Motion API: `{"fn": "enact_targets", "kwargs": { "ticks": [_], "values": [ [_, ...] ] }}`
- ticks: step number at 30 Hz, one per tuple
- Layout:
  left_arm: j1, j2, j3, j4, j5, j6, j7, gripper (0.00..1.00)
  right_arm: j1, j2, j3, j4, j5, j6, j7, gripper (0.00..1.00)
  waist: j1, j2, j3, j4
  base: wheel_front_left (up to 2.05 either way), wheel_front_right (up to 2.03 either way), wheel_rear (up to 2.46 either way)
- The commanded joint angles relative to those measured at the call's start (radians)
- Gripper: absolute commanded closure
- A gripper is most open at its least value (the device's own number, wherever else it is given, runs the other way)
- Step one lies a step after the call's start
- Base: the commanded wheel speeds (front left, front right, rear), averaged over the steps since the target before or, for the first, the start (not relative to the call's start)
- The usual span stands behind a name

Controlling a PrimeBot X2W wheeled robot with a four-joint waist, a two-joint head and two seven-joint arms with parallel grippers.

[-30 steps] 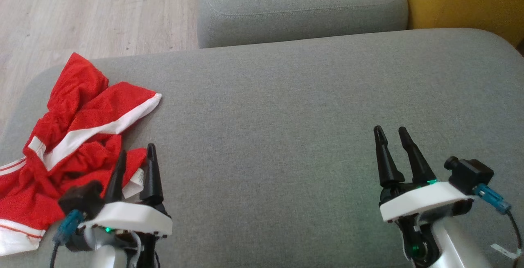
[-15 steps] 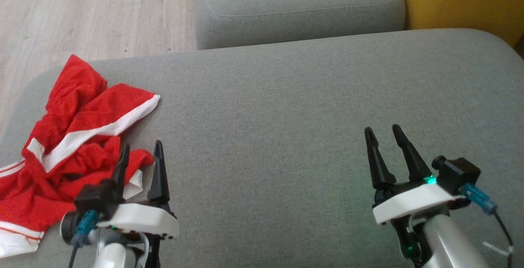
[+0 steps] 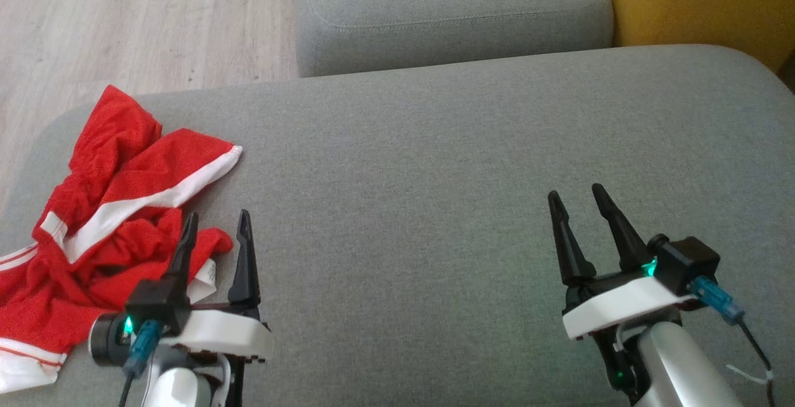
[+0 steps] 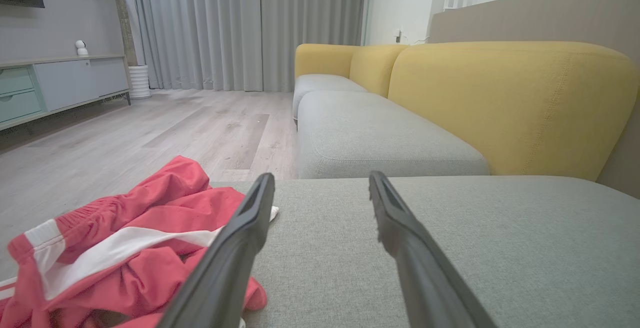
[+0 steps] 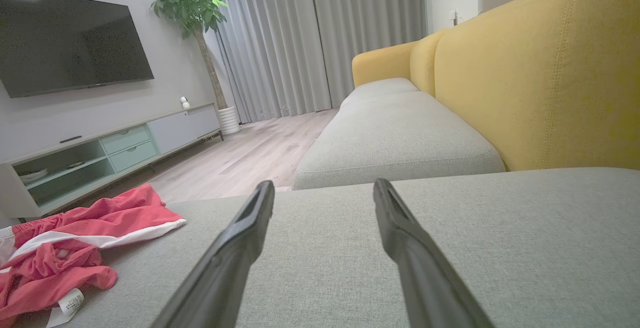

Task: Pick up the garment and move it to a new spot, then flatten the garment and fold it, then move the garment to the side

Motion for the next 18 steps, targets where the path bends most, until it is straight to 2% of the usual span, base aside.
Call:
{"fn": "enact_targets", "kwargs": {
  "ticks": [1, 18],
  "values": [
    [-0.065, 0.016, 0.024, -0.031, 0.004, 0.008, -0.012, 0.00, -0.048, 0.000, 0.013, -0.027, -0.008, -0.001, -0.011, 0.00, 0.0000, 0.0000, 0.000, 0.000, 0.00, 0.00, 0.00],
    [-0.067, 0.016, 0.024, -0.019, -0.003, 0.004, -0.012, 0.00, -0.049, 0.006, 0.008, -0.014, -0.014, -0.001, -0.011, 0.00, 0.0000, 0.0000, -0.002, 0.001, 0.00, 0.00, 0.00]
  ]
}}
